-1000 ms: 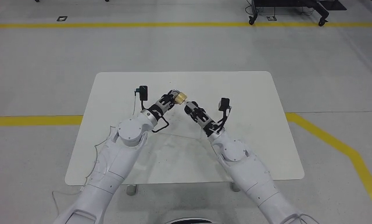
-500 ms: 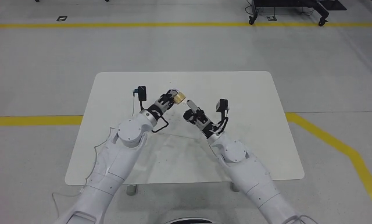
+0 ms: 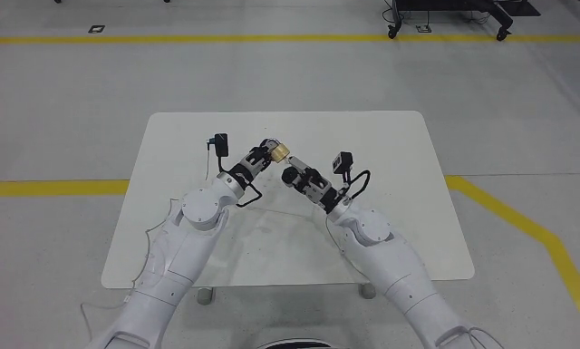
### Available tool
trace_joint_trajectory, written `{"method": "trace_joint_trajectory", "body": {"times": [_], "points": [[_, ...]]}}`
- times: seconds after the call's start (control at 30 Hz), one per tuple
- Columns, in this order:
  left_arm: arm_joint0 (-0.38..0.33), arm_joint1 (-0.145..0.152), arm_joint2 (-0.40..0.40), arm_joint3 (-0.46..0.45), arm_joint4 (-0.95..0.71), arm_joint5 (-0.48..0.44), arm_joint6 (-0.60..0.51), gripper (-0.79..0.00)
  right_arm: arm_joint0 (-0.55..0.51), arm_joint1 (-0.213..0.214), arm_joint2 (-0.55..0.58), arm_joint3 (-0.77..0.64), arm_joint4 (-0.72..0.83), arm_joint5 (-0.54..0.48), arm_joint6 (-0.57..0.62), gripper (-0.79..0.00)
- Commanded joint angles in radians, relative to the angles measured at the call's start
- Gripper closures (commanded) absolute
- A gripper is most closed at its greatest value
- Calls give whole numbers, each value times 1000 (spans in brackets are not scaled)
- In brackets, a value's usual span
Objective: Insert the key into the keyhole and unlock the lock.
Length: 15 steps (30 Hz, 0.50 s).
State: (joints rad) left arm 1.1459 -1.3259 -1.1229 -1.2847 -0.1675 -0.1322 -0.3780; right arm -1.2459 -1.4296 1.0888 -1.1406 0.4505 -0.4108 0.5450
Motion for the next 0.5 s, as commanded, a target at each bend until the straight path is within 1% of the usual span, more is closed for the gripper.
{"method": "trace_joint_trajectory", "body": {"times": [0.0,0.37,0.47], "points": [[-1,0,-1,1,2,1,-3,0,2,-1,-3,5,6,-2,5,-191],[-3,-2,-2,5,8,0,-13,0,10,-4,-6,18,15,-5,4,-175],[-4,-3,-2,6,11,1,-18,0,12,-4,-5,21,20,-3,4,-132]]}}
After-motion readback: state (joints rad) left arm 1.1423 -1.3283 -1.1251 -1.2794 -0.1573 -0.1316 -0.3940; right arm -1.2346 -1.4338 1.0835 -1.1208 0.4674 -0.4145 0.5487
